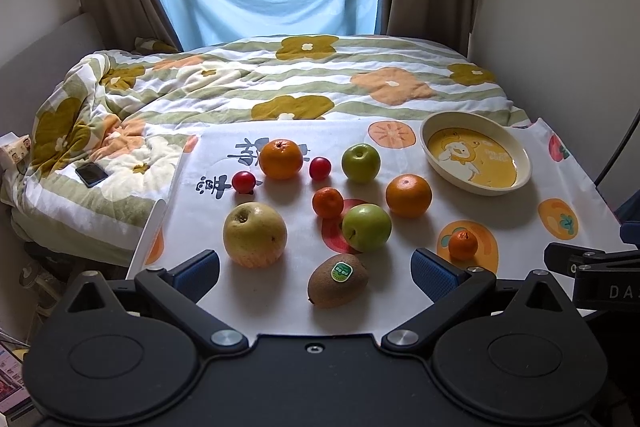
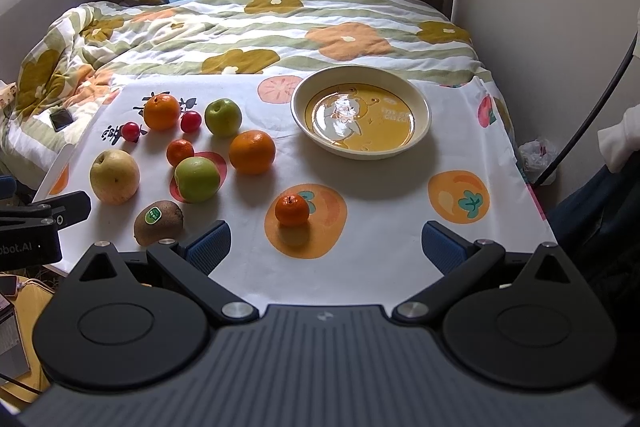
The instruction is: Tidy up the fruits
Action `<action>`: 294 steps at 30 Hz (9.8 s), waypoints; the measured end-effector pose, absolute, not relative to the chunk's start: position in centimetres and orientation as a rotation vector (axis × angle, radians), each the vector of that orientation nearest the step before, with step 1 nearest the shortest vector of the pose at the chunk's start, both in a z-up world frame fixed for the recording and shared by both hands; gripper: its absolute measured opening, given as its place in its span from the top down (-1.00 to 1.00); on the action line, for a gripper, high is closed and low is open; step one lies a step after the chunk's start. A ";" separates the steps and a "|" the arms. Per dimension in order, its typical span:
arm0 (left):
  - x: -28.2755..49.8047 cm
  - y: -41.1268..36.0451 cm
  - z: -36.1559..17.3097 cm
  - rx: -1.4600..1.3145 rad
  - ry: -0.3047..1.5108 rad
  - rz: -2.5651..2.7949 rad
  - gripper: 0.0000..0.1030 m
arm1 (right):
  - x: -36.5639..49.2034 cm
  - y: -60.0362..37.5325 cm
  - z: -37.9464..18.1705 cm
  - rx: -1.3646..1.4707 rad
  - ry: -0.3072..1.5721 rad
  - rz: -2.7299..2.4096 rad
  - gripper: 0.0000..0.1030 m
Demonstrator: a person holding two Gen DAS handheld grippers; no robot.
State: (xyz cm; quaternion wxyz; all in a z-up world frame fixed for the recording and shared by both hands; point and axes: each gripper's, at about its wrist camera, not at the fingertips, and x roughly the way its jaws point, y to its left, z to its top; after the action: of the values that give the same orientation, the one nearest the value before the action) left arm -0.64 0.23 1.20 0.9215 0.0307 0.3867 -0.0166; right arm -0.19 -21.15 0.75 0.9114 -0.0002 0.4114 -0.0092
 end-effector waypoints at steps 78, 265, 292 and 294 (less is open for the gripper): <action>9.6 7.6 -7.7 0.067 0.913 0.005 -1.00 | 13.0 -15.1 -6.8 0.162 0.921 0.156 -1.00; 3.8 -6.4 -0.9 0.031 0.705 0.002 -0.90 | 8.9 -33.3 -0.3 0.067 0.840 0.106 -1.00; 5.7 -1.7 -11.3 -0.186 0.887 0.187 -0.89 | 7.2 -25.3 -11.2 0.109 0.963 0.134 -1.00; 5.9 -1.6 -11.4 -0.203 0.879 0.197 -0.88 | 7.4 -25.0 -11.4 0.098 0.965 0.142 -1.00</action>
State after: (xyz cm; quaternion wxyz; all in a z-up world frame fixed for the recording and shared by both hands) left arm 5.86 -1.61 -11.41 0.8953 -0.0981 0.4240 0.0950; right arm 7.40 -25.01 -11.44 0.8822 0.0469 0.4636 0.0680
